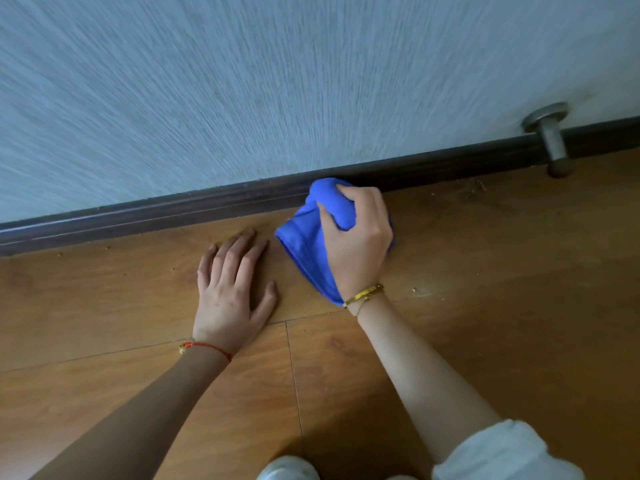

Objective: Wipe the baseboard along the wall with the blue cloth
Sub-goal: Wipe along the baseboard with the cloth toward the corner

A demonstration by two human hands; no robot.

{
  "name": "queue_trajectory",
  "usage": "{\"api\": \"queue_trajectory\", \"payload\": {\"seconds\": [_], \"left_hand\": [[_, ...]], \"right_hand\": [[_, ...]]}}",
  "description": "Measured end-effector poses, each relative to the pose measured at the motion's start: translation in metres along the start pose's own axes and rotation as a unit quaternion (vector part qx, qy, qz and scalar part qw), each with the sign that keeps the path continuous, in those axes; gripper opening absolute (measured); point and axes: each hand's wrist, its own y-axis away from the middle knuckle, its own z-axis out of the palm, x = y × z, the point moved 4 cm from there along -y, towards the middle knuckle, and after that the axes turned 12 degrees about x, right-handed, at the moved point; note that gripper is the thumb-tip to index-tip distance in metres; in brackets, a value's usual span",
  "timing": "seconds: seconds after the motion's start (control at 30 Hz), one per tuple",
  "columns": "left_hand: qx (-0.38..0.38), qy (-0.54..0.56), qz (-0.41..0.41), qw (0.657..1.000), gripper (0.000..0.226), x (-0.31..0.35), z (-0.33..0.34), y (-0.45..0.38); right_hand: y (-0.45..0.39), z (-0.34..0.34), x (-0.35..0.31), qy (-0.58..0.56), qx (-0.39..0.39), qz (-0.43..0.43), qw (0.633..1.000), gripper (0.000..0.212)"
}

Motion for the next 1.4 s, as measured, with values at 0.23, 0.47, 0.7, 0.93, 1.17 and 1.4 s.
{"api": "queue_trajectory", "payload": {"seconds": [0.23,0.47,0.7,0.93,1.17,1.4], "left_hand": [[-0.010,-0.004,-0.008,1.000,0.059,0.001,0.001,0.000],[-0.004,-0.004,-0.005,1.000,0.059,0.000,0.000,0.001],[-0.013,-0.005,-0.010,1.000,0.059,0.002,0.000,0.000],[-0.015,-0.003,-0.010,1.000,0.060,0.000,0.000,0.000],[-0.014,-0.007,-0.015,1.000,0.060,0.001,0.001,0.000],[-0.006,-0.004,-0.006,1.000,0.058,0.002,-0.001,0.000]], "right_hand": [[-0.025,-0.026,0.028,0.027,0.084,0.041,0.995,0.016],[-0.006,-0.006,0.011,0.013,-0.011,-0.013,1.000,0.016],[-0.034,-0.034,0.044,0.042,0.108,0.068,0.991,0.016],[-0.017,-0.022,0.035,0.031,0.064,0.057,0.996,0.014],[-0.018,-0.018,0.026,0.028,0.057,0.021,0.998,0.015],[-0.018,-0.020,0.024,0.026,0.039,0.023,0.999,0.016]]}}
